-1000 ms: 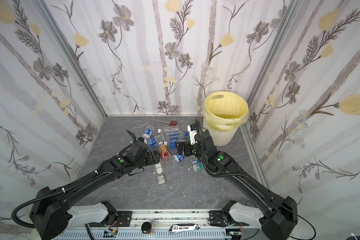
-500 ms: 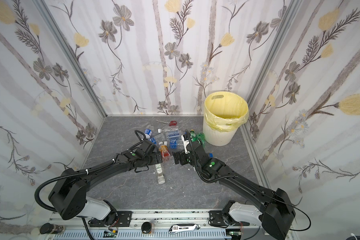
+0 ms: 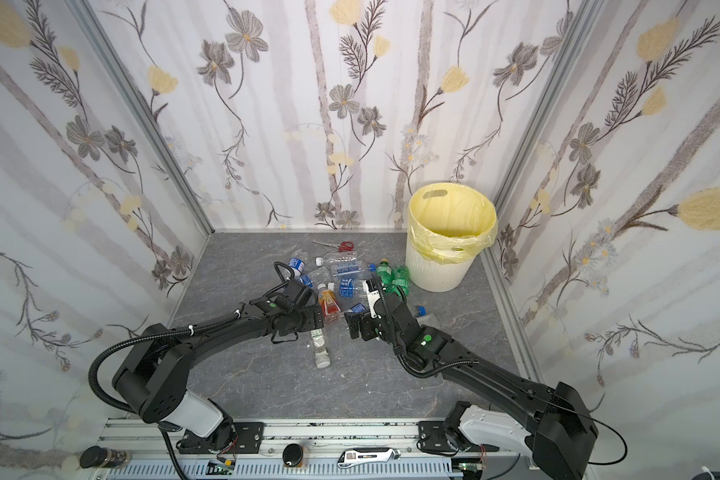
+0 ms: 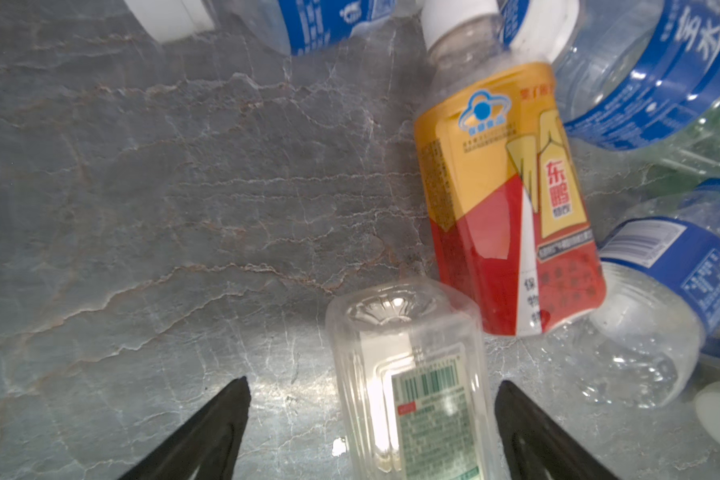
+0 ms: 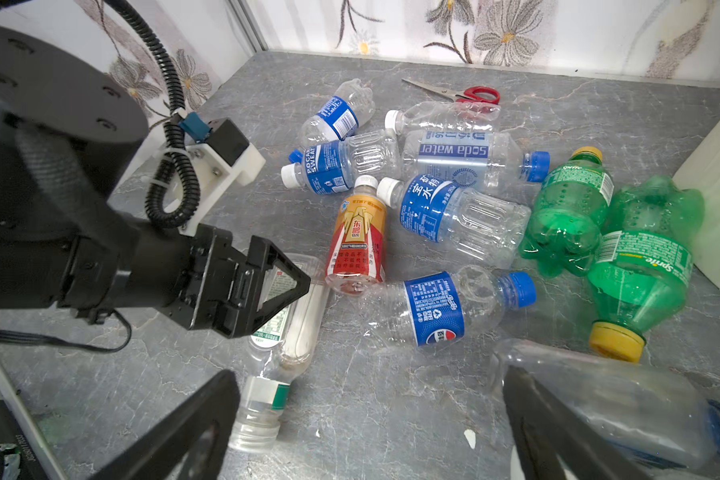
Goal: Throw the plastic bottles in the bin
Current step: 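Lower the left gripper onto the clear flat bottle while the right gripper returns, then grasp the clear flat bottle with the left gripper and lift it upright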
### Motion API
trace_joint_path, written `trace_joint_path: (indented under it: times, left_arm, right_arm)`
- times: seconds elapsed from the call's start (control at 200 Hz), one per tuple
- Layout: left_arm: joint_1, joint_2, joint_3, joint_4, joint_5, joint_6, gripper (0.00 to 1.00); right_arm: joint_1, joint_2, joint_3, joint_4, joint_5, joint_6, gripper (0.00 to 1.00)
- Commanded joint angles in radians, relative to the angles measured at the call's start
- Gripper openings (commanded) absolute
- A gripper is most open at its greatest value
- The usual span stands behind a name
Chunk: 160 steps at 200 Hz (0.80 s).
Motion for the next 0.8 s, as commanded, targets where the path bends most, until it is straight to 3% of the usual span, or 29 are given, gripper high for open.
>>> trace_joint_path:
  times: [0.0, 0.794]
  left_arm:
    - [0.005, 0.019, 0.033, 0.022, 0.025, 0.01, 0.91]
    - [0.007, 0.048, -0.02, 0.024, 0.032, 0.045, 0.76]
  right_arm:
    - [0.005, 0.0, -0.018, 0.054, 0.001, 0.001, 1.0]
    - [0.021, 0.065, -0.031, 0.068, 0.002, 0.008, 1.0]
